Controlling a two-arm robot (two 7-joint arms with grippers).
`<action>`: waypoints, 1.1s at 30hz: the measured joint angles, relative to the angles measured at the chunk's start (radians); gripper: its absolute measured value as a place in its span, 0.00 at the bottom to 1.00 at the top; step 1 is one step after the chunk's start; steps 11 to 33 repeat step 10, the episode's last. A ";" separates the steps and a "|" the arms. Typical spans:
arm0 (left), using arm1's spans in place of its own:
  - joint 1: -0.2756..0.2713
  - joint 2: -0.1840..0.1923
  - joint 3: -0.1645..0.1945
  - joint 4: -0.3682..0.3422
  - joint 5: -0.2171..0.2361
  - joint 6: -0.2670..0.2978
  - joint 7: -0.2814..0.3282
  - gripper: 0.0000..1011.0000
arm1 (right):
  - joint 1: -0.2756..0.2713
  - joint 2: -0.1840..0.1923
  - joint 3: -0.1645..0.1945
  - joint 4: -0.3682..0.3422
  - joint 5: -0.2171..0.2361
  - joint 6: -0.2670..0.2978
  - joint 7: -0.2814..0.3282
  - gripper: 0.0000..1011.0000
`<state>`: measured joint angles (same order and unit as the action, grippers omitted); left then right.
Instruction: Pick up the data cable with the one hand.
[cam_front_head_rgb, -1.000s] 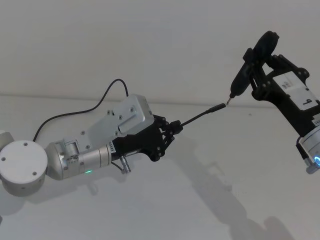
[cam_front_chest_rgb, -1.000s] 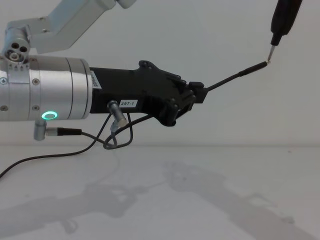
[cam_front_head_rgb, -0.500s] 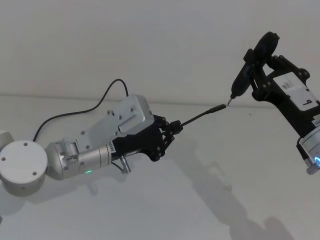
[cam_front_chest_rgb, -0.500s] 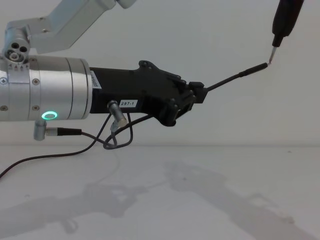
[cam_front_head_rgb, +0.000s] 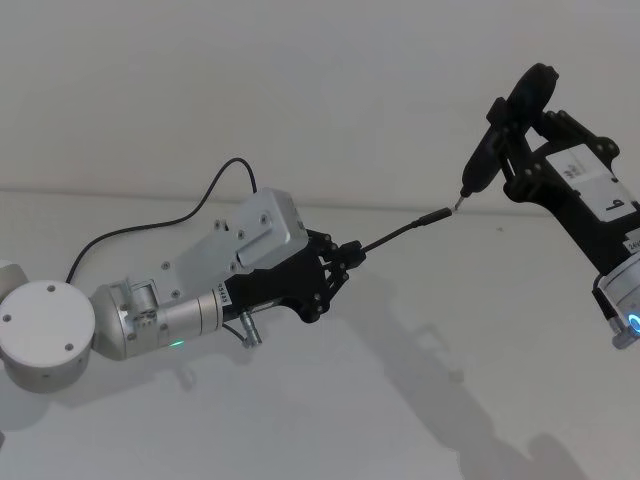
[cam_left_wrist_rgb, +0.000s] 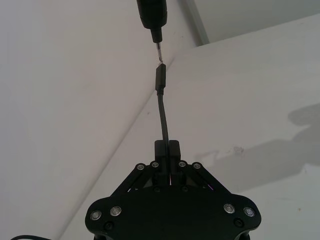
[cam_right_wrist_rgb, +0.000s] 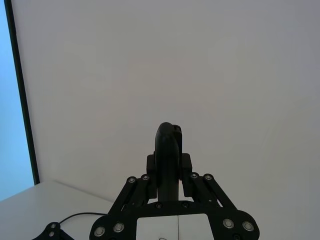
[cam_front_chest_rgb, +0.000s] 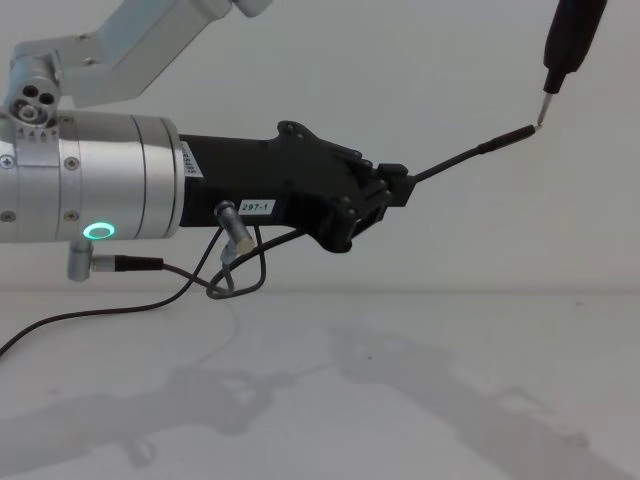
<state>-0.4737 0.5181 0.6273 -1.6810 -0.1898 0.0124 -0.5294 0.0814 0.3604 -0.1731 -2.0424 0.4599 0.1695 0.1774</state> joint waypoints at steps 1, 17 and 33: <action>0.000 0.000 0.000 0.000 0.000 0.000 0.000 0.04 | 0.000 0.000 0.000 0.000 0.000 0.000 0.000 0.27; 0.000 0.000 0.000 0.000 0.000 0.000 0.000 0.04 | 0.000 0.000 0.000 0.001 0.001 -0.001 0.001 0.27; 0.000 0.000 0.000 0.000 0.000 0.000 0.000 0.04 | 0.000 0.000 0.000 0.001 0.001 -0.001 0.001 0.27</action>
